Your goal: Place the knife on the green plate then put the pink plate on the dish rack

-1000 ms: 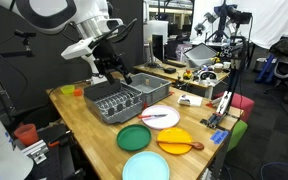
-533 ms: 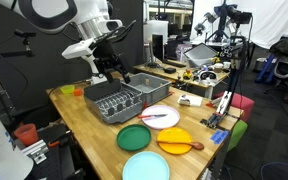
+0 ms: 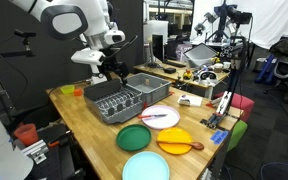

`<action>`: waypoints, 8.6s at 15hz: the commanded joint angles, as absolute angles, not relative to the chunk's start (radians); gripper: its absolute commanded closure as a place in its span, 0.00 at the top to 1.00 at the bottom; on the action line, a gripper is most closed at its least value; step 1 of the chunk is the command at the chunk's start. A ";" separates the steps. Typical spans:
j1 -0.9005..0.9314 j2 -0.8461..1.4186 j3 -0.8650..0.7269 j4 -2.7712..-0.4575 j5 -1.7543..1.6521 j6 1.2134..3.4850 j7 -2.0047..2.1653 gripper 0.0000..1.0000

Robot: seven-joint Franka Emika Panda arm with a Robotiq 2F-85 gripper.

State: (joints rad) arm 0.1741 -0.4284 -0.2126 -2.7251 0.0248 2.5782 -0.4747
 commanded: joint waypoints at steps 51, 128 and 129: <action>0.068 0.757 0.015 -1.911 0.172 2.819 0.188 1.00; 0.041 0.464 -0.125 -2.556 0.017 3.007 0.089 0.04; 0.044 0.475 -0.127 -2.542 0.009 3.002 0.086 0.04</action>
